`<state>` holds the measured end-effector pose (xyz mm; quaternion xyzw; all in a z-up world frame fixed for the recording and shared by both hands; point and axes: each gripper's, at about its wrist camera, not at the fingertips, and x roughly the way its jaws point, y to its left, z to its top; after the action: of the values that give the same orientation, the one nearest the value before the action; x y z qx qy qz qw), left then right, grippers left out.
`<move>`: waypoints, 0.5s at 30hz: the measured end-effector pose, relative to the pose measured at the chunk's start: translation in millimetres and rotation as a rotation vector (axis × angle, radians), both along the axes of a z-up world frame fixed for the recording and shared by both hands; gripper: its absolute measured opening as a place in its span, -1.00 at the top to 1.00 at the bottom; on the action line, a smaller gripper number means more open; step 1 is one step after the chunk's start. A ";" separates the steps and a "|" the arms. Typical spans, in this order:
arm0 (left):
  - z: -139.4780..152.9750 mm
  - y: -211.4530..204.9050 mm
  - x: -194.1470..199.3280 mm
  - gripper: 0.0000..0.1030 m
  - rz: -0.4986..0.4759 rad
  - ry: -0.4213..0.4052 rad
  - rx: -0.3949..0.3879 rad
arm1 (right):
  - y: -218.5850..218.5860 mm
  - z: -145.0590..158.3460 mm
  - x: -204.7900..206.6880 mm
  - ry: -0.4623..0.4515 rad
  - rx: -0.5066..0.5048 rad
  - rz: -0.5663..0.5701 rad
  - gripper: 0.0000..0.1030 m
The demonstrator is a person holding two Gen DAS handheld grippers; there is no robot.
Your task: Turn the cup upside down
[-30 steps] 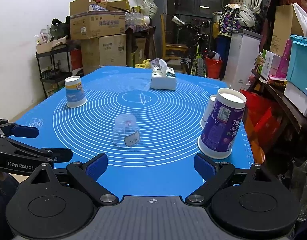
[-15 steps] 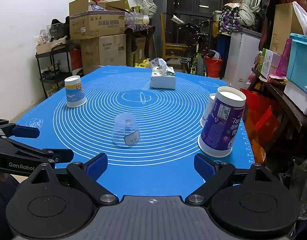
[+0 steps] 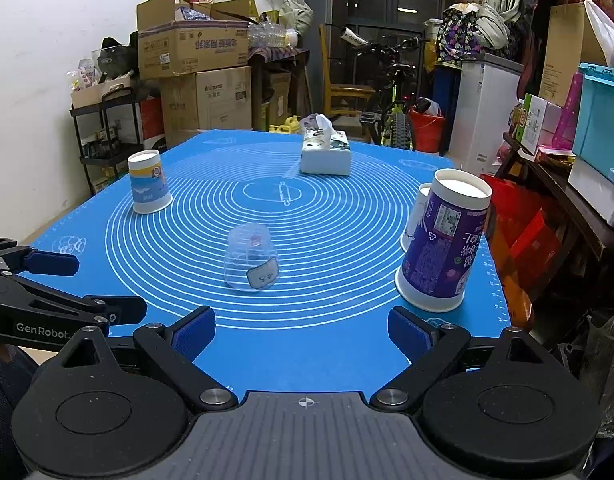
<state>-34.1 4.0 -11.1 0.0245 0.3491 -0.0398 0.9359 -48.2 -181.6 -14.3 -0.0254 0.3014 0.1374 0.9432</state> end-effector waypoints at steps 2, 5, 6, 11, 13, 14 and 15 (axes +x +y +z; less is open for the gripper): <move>-0.1 -0.2 0.0 -0.81 0.001 0.001 0.002 | -0.2 0.2 0.1 0.000 0.001 0.000 -0.82; 0.1 0.1 0.0 -0.81 -0.002 0.001 0.000 | -0.4 0.1 0.2 0.001 0.001 0.000 -0.82; -0.1 0.3 0.1 -0.81 -0.002 0.001 0.001 | -0.2 0.0 0.1 0.001 0.001 0.000 -0.82; -0.7 0.6 0.0 -0.81 0.000 0.003 0.001 | -0.9 0.7 0.9 0.002 0.001 0.000 -0.82; -0.6 0.6 0.1 -0.81 -0.001 0.003 0.001 | -0.9 0.7 0.9 0.002 0.001 0.000 -0.82; -0.6 0.6 0.1 -0.81 -0.001 0.003 0.001 | -1.0 0.7 1.0 0.002 0.001 0.000 -0.82; -0.6 0.6 0.1 -0.81 -0.002 0.002 0.001 | -0.8 0.6 0.9 0.002 0.001 0.000 -0.82</move>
<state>-34.0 4.6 -11.6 0.0250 0.3503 -0.0404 0.9354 -47.3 -182.4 -13.7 -0.0247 0.3024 0.1378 0.9428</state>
